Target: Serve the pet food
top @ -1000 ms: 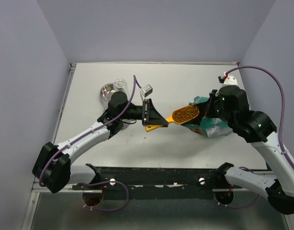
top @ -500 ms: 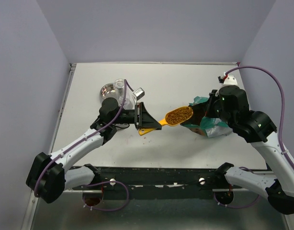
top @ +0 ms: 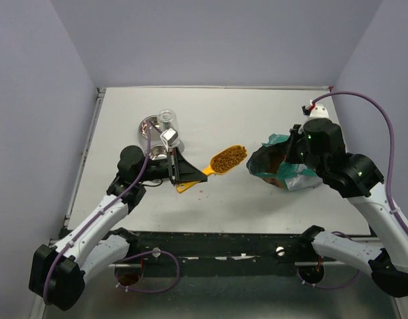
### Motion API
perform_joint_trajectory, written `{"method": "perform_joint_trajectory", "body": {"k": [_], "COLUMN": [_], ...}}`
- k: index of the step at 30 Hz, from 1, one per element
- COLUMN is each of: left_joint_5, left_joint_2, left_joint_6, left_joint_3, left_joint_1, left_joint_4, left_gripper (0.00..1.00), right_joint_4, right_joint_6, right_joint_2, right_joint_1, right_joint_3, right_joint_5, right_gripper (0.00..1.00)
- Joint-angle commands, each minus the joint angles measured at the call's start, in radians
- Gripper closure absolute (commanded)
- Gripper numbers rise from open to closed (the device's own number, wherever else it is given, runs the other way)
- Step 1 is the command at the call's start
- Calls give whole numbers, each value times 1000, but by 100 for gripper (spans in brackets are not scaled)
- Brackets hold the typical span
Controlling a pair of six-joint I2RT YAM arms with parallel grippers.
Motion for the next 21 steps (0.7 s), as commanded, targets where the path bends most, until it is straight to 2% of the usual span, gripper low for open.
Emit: {"method": "perform_joint_trajectory", "body": {"k": [1,8,21], "left_joint_5": [-49,-60,-46], "left_joint_2": [-77,-161,-316], "left_joint_6": [60,86,100], "left_joint_3": [-23,-98,-264], "left_joint_1": [62,189,390], "left_joint_4": [-94,-162,-150], "left_gripper": [100,100,100], "right_joint_4": [59,73,105], "right_joint_6": [-15,-30,-55], "right_joint_2": [-15,-18,-24], "right_joint_1": [1,2,4], "right_joint_3": [31,17,-13], "right_joint_5": [-16,-42,-121], "right_gripper": [100,100,100]}}
